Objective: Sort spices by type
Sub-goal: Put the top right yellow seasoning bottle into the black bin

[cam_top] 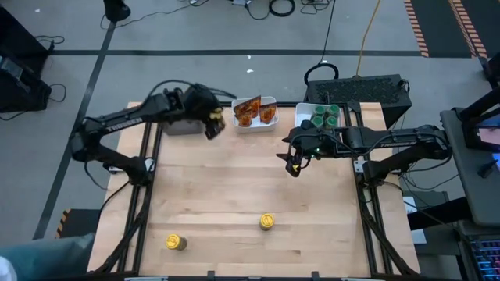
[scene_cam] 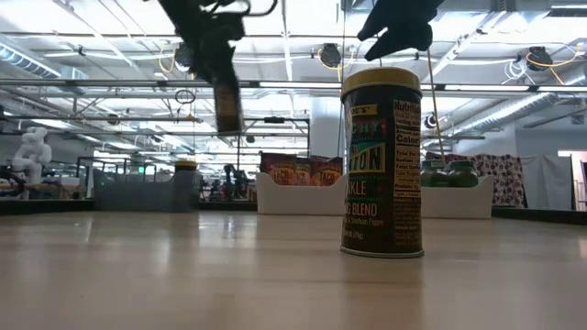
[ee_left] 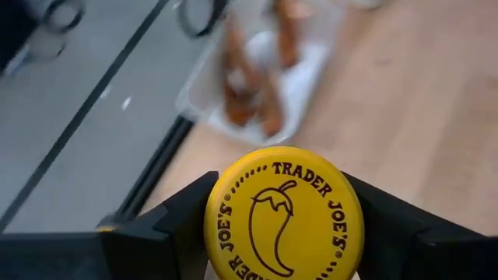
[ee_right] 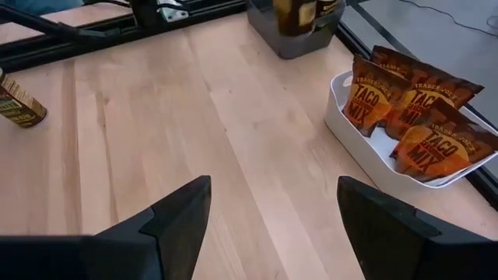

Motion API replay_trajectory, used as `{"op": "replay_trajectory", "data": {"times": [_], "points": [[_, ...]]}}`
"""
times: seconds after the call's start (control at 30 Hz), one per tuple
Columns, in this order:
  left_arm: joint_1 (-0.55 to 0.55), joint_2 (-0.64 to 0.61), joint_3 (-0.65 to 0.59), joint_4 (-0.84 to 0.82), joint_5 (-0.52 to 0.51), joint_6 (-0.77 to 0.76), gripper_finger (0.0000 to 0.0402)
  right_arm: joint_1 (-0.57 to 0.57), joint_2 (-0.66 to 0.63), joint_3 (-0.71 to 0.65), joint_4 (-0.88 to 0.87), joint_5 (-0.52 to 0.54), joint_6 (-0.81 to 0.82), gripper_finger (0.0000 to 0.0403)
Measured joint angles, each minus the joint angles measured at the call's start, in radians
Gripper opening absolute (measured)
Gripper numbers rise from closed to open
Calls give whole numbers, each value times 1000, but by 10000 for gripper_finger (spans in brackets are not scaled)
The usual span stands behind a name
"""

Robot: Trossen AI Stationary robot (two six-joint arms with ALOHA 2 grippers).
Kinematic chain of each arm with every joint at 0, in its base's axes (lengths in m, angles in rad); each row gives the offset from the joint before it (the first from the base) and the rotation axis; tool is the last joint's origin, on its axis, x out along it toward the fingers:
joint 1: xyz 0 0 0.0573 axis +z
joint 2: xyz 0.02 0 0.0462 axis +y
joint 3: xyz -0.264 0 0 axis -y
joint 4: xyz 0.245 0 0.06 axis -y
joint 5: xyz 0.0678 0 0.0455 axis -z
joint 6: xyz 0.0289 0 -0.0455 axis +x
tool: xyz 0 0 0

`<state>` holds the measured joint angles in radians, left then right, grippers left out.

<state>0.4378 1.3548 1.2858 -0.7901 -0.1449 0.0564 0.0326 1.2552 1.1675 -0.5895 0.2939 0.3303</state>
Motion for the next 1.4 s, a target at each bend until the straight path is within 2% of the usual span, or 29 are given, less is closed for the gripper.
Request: {"op": "replay_trajectory", "data": {"times": [0.2, 0.53, 0.87, 1.27, 1.4], "points": [[146, -6, 0, -87, -10, -25, 238, 0, 0, 0, 11, 1, 21, 263], [320, -57, 0, -174, -10, 5, 238, 0, 0, 0, 11, 1, 55, 263], [485, -157, -162, -68, 15, -25, 238, -21, 0, 0, 17, 25, 51, 263], [600, -158, -276, -14, 19, -25, 238, -54, 0, 0, 42, 18, 50, 263], [625, -158, -321, 73, 30, -25, 238, -54, 0, 0, 41, 18, 50, 263]]}}
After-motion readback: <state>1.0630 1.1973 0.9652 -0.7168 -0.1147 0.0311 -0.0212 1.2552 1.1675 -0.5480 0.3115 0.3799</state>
